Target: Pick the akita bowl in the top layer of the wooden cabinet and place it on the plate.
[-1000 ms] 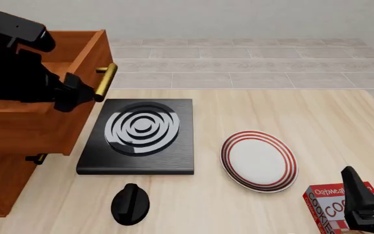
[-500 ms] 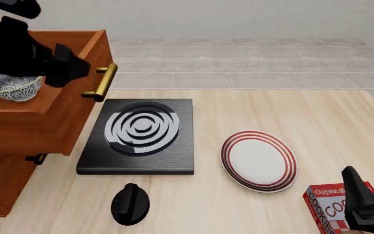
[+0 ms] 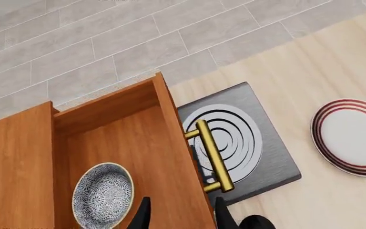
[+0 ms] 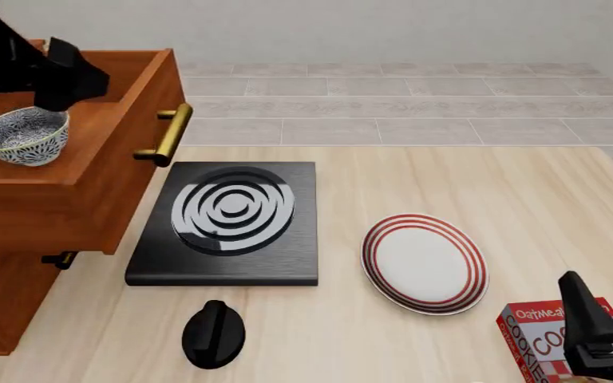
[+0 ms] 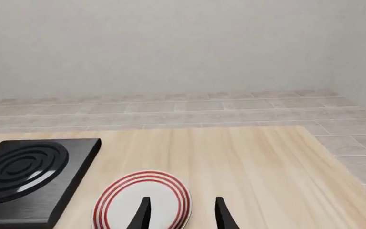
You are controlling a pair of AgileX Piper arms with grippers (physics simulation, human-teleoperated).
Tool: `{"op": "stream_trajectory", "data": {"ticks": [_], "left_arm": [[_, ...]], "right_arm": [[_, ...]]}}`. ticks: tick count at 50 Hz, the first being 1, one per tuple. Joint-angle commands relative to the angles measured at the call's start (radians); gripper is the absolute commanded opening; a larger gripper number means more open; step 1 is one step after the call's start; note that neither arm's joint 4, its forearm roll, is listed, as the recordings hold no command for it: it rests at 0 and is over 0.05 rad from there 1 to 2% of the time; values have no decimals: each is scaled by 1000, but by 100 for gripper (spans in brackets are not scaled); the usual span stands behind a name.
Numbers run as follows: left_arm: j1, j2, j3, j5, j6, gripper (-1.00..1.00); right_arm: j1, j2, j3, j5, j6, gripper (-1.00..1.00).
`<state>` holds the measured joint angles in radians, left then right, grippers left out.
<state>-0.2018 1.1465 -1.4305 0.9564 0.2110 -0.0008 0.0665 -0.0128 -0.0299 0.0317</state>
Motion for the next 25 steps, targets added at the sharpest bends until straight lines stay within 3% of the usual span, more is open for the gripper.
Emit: {"op": "stream_trajectory", "data": {"ticks": [1,10,14,17,25], "left_arm": [[27,54,-103,49,-44,100],[79,46,-94,46,30,100],[93,64,-101,61,0,100],[134,60,-73,41,42,100],[174,71,-61,36,66,100]], "right_arm": [[3,2,-1,-2,-3,100],[5,-3,-1,5,-4,100],[5,1,-1,1,-4,100],[4,3,-1,-1,-3,100],[4,5,-1,-3,-2,100]]}}
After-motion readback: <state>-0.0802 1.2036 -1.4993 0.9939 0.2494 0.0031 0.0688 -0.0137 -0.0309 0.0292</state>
